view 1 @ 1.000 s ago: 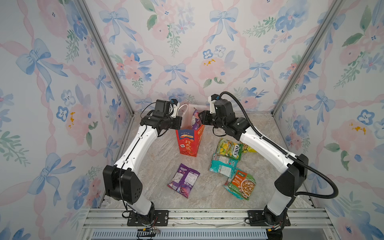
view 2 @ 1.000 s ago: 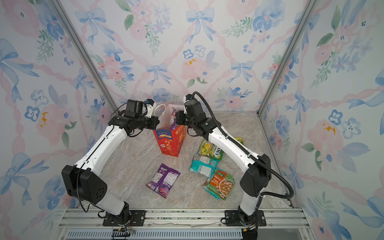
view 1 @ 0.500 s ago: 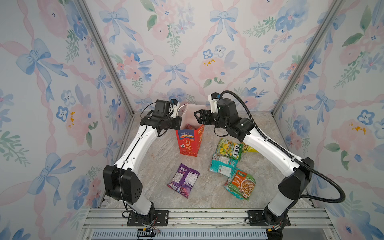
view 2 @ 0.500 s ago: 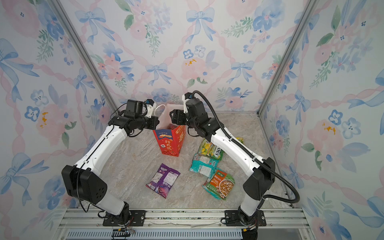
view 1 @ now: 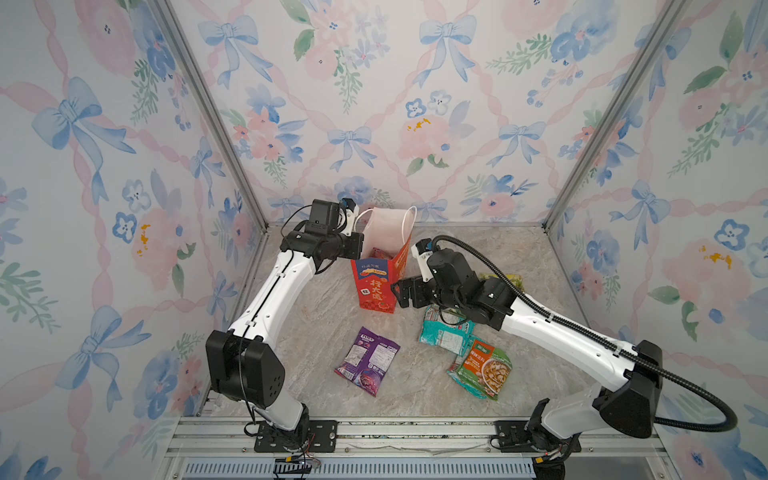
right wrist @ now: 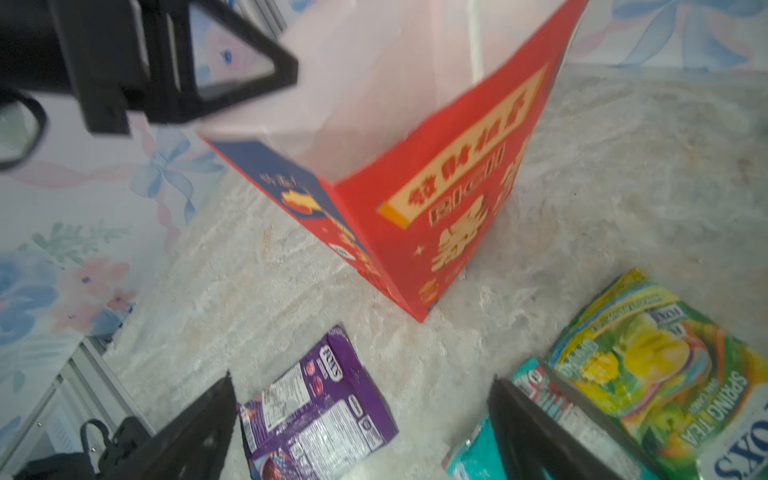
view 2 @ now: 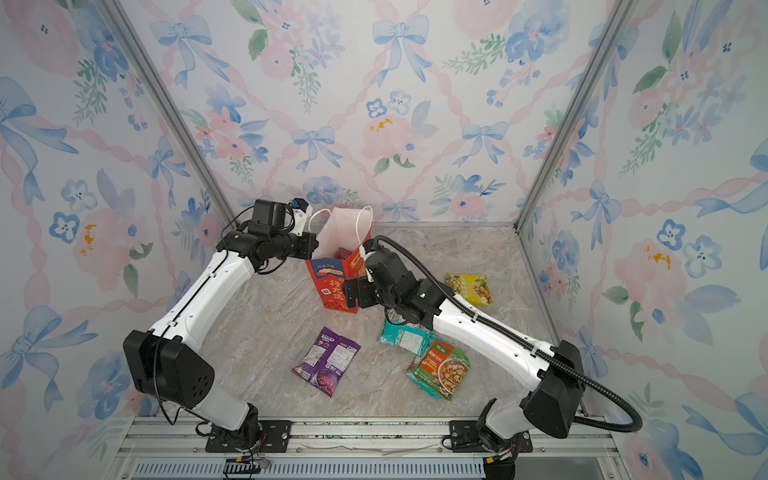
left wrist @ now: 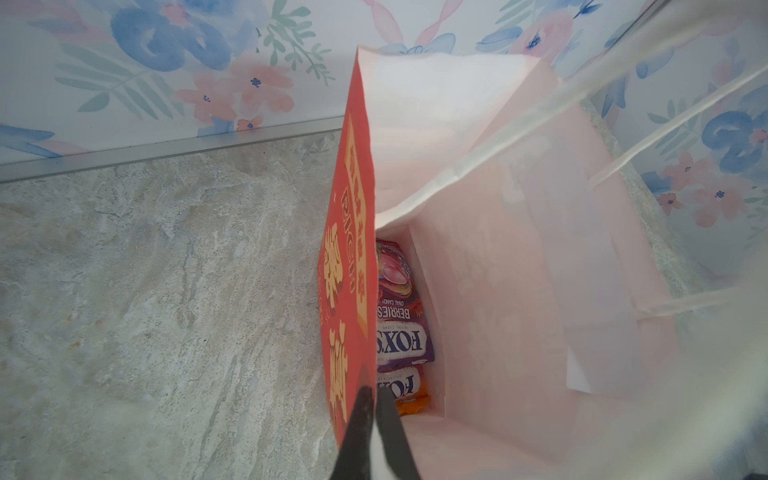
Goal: Place the snacks into the paper bag
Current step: 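Raise the right gripper and move it down to the purple Fox's Berries bag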
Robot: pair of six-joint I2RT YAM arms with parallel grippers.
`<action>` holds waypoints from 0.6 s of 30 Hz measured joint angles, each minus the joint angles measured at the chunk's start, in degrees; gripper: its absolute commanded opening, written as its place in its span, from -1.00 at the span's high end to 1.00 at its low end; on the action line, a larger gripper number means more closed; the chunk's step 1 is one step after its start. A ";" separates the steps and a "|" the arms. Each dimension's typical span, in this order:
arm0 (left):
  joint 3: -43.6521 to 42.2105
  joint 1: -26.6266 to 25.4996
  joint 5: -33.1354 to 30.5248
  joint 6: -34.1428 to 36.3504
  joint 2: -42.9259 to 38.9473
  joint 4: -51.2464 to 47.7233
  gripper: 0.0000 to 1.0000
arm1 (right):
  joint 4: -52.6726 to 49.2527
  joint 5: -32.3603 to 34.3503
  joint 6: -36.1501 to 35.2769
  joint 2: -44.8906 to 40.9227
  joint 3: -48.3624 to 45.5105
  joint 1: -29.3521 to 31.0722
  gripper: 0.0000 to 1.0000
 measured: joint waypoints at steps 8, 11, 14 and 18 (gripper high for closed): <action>-0.02 0.11 -0.39 0.00 0.00 0.15 1.00 | -2.67 1.77 0.46 4.02 -4.70 10.62 -0.93; -0.02 0.26 -0.42 0.00 0.00 0.15 1.00 | -3.34 0.87 0.20 9.22 -3.19 13.55 -0.93; -0.07 0.28 -0.42 0.00 0.00 0.15 1.00 | -3.80 -0.39 -0.63 14.53 -1.25 15.85 -0.93; -0.09 0.28 -0.42 0.00 0.00 0.20 1.00 | -4.50 -2.14 -1.75 19.28 0.98 17.77 -0.93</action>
